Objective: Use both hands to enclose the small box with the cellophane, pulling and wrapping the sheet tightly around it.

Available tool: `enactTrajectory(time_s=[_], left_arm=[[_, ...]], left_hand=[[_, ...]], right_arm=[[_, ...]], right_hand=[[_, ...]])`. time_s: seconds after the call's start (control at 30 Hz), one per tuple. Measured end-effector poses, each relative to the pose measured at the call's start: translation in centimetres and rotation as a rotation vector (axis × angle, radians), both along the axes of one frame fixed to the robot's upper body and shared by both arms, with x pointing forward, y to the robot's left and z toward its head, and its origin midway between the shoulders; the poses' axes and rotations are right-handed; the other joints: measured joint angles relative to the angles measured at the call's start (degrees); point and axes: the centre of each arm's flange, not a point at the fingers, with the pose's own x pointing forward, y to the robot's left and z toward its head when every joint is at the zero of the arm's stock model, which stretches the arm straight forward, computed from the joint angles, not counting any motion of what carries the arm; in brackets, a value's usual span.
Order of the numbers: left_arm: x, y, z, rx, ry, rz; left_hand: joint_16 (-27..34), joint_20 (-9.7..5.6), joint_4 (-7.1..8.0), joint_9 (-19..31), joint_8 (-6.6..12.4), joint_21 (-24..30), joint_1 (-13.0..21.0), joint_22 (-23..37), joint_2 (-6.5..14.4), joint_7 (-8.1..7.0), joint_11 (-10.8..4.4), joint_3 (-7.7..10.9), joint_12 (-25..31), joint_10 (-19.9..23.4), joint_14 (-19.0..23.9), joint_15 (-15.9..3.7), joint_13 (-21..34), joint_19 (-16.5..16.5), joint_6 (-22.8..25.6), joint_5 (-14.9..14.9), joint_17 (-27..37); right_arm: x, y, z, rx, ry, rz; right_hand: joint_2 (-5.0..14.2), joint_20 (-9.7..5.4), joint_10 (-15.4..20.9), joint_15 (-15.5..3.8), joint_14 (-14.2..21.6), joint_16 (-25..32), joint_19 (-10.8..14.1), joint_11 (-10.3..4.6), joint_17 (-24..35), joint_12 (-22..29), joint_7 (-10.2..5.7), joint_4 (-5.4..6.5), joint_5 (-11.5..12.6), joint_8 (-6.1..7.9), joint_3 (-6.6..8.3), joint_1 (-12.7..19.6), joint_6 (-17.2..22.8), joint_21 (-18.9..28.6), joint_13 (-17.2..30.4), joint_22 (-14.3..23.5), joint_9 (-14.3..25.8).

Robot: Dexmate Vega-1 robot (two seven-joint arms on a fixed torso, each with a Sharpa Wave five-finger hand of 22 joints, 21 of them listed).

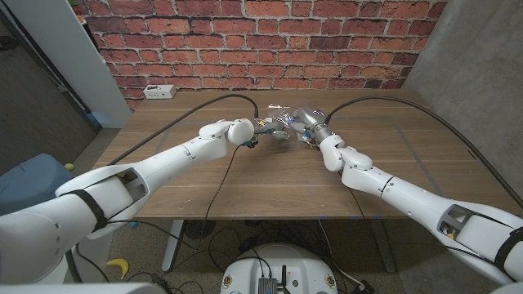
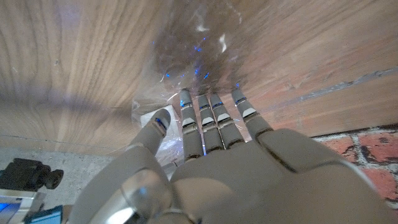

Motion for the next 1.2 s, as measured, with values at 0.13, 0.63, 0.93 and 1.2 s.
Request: enactTrajectory(time_s=[0.13, 0.63, 0.93, 1.2], left_arm=[[-1.4, 0.6, 0.6, -0.027, -0.06, 0.022], [-5.9, 3.7, 1.0, -0.138, -0.306, 0.148], [-8.6, 5.7, -0.2, -0.328, -0.427, 0.034], [-10.2, 7.0, 0.1, -0.481, -0.548, -0.054]], left_hand=[[0.3, 0.52, -0.78, 0.0, -0.46, 0.5, 0.7, 0.0, -0.1, -0.63, 0.0, -0.04, 0.0, 0.0, 0.2, 0.24, 0.0, 1.8, -1.2, 0.0, 0.0], [8.0, -1.79, 0.41, 1.9, 5.57, 7.4, 3.7, 1.4, 2.1, 2.8, -0.1, -3.36, 6.4, 20.0, 23.0, -1.94, 2.2, 15.2, 17.4, 0.9, 2.9], [19.6, -3.44, 0.97, 10.1, 14.51, 15.0, 7.8, 5.0, 2.9, 5.03, 0.3, -4.35, 13.7, 30.9, 33.9, -2.25, 11.8, 19.2, 24.8, 1.4, 13.9], [17.8, -2.58, 2.36, 12.3, 14.52, 15.5, 7.8, 5.4, 2.9, 5.21, 0.52, -3.07, 13.5, 27.1, 30.4, -2.36, 14.6, 15.7, 21.0, 1.4, 14.2]], right_arm=[[-0.1, -0.1, -0.1, -0.021, 0.005, -0.02], [-0.8, 0.1, -0.6, -0.067, 0.012, -0.044], [-1.2, 1.2, -0.9, -0.107, 0.015, -0.026], [-1.3, 2.7, -1.0, -0.153, 0.047, -0.002]], right_hand=[[-0.23, 0.0, 0.1, 0.0, 0.0, 0.0, 0.0, 0.09, 0.0, 0.0, 0.0, 0.0, 0.0, -0.01, 0.0, 0.2, 0.0, 0.0, 0.0, 0.0, 0.0], [-0.39, 0.0, 0.8, 0.21, -0.2, -0.4, 0.0, -0.64, -0.1, 0.0, -0.42, 0.23, 0.0, -0.28, -0.25, 0.4, 0.4, 0.0, 0.0, 0.0, 0.0], [-0.7, -0.22, -1.3, 0.38, -1.3, -1.2, -0.2, -0.95, -0.5, -1.7, -1.07, 0.56, 0.0, -0.56, -1.03, 0.5, -0.2, 0.2, 0.0, 0.0, 0.1], [-1.85, 1.09, -10.6, 0.87, -8.8, -5.0, -3.8, -0.2, -1.3, -6.3, -3.42, 1.5, 0.2, -2.13, -2.81, -0.9, 1.7, -0.7, -0.5, -0.1, -0.2]])
